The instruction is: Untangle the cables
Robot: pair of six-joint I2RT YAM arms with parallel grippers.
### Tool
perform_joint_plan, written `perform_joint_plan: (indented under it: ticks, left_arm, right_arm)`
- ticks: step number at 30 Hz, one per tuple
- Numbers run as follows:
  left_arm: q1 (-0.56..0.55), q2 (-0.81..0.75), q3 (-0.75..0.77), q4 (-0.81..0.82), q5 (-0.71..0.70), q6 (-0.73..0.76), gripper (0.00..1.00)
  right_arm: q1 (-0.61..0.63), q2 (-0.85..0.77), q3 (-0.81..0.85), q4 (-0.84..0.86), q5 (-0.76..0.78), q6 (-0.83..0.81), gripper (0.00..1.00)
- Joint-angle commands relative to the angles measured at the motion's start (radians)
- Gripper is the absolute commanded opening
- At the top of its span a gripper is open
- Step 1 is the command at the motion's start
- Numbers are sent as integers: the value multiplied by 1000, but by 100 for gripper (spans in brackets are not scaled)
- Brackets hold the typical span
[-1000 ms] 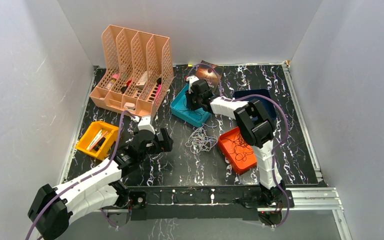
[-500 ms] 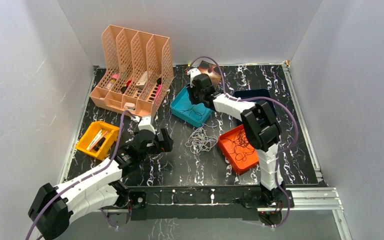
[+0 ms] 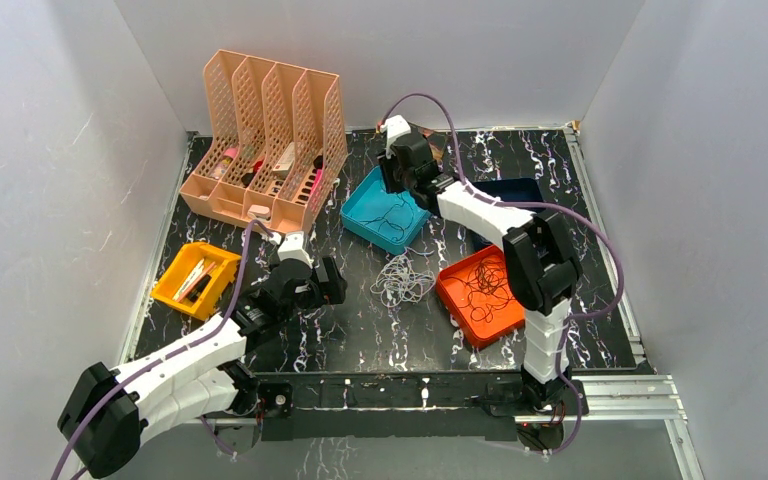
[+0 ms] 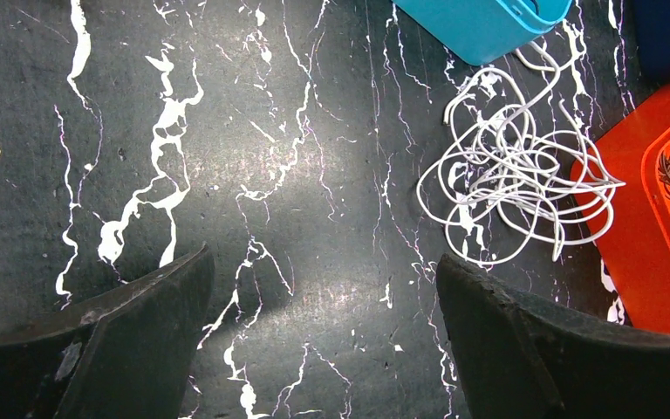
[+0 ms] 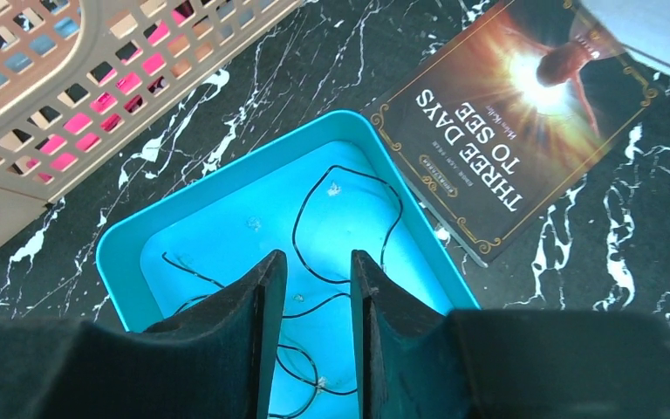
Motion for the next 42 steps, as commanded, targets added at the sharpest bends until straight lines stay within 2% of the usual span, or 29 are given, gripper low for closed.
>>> perform_joint_plan:
  ticks: [1, 8, 19, 27, 36, 42]
  left_arm:
    - [-3, -7, 21, 10, -1, 4, 98]
    - [-3, -16, 18, 30, 15, 8, 98]
    - [-3, -7, 23, 83, 11, 41, 98]
    - [-3, 4, 46, 56, 16, 46, 98]
    - [-3, -48, 22, 17, -10, 43, 98]
    - [-3, -73, 14, -8, -28, 33, 98]
  right_arm:
    - [2, -78, 10, 22, 47, -19, 42]
    - [2, -219, -105, -50, -14, 51, 45]
    - [4, -450, -351, -374, -113, 145, 46]
    - [35, -430, -463, -367, -113, 158, 38]
    - [123, -337, -489, -358, -93, 226, 35]
    - [223, -296, -484, -252, -232, 318, 34]
